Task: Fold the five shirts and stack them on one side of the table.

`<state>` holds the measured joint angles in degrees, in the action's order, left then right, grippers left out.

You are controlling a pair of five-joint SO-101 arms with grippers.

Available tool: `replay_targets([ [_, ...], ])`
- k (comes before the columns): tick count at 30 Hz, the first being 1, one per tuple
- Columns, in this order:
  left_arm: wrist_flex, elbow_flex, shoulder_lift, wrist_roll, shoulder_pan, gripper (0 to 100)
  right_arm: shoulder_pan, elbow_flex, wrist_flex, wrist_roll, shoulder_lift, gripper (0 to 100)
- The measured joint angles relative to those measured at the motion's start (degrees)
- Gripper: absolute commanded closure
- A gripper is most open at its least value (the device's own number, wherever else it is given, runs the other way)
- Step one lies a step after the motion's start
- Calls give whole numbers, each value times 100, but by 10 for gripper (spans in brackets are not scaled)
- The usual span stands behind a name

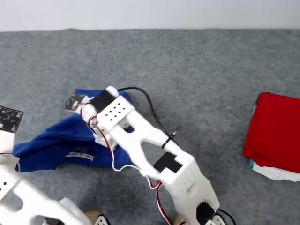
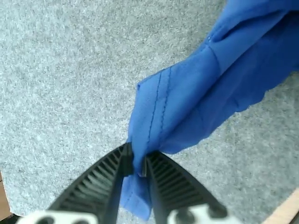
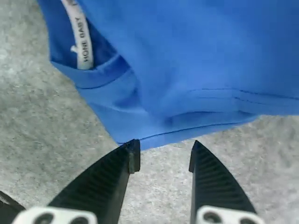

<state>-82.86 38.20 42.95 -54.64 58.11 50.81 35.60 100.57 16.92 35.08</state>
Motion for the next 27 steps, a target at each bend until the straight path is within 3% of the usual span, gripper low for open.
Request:
replay_targets([
  [24, 0, 0, 0, 0, 0, 995, 202, 0, -967, 0, 677, 818],
  [27, 0, 0, 0, 0, 0, 995, 202, 0, -985, 176, 818, 879],
])
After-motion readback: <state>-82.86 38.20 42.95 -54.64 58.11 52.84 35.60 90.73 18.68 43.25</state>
